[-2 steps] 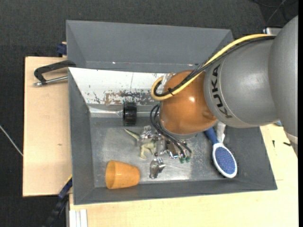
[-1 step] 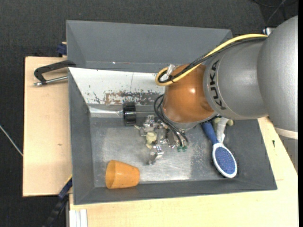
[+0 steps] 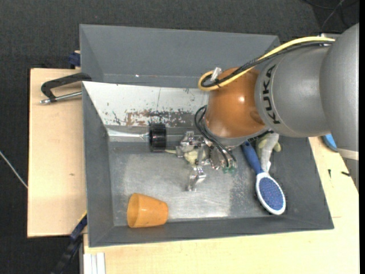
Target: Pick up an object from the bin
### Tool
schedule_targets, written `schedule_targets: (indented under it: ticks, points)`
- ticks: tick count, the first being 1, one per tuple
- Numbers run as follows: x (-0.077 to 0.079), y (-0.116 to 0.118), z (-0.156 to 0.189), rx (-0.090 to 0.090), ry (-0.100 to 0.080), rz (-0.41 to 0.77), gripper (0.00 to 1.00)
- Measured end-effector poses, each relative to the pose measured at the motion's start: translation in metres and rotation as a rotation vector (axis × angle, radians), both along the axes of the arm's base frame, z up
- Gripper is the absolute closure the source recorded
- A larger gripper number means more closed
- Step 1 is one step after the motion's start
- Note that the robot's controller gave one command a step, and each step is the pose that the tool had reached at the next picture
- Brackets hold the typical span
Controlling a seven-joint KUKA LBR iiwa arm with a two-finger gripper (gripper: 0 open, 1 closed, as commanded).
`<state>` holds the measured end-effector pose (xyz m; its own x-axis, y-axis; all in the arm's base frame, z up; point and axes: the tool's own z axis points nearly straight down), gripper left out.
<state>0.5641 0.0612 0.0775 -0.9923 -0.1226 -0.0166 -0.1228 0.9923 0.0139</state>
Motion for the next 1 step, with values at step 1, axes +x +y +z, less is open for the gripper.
schedule_targets:
  ticks: [1]
  points:
    - [-0.0004,-0.0046,-0.0024,-0.008,0.000,-0.007,1.00]
